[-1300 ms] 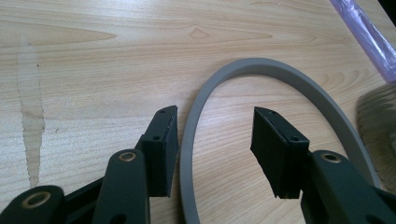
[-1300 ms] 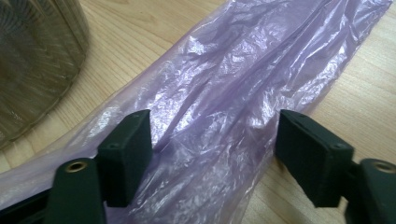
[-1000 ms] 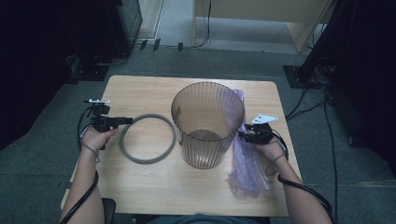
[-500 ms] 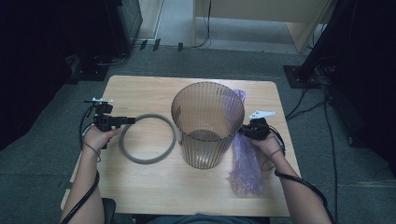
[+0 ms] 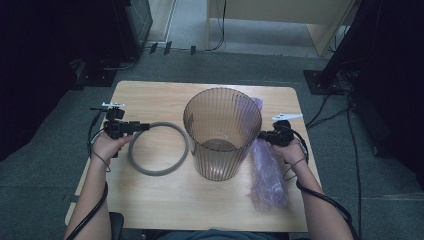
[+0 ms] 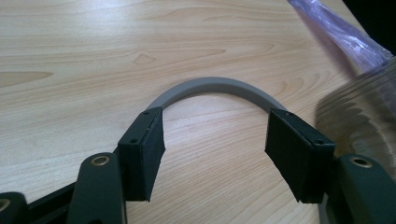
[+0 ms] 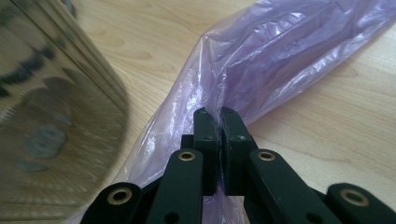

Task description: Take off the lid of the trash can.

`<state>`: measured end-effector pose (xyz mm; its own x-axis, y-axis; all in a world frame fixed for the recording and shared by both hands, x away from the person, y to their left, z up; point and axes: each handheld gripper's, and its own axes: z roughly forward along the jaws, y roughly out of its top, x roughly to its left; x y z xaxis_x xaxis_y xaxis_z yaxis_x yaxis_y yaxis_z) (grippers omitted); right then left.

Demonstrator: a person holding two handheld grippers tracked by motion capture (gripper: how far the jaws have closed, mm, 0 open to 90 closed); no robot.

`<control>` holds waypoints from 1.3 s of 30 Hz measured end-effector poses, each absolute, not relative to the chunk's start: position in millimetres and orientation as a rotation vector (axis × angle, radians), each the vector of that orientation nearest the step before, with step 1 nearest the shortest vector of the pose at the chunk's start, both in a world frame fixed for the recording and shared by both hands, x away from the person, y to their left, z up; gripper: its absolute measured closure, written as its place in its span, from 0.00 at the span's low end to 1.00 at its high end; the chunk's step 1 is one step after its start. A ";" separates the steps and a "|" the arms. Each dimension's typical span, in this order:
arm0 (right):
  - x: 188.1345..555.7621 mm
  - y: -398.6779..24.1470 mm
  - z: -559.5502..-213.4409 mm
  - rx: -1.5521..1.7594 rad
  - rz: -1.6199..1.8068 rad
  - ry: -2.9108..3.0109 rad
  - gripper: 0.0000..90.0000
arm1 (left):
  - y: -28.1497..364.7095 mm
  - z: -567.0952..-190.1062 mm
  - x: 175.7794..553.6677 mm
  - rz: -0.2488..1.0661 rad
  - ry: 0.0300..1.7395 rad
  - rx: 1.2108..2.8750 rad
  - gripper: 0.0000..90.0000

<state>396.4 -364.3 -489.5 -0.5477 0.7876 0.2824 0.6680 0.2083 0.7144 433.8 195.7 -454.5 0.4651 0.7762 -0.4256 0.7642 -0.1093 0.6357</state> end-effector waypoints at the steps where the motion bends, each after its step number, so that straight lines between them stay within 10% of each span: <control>1: 396.2 -364.6 -487.2 1.423 1.263 2.326 0.98 | 194.7 -454.0 433.9 0.017 1.295 1.869 0.41; 39: 379.8 -372.8 -422.1 1.468 1.423 2.257 0.99 | 151.3 -412.8 428.3 -0.032 1.195 1.909 0.43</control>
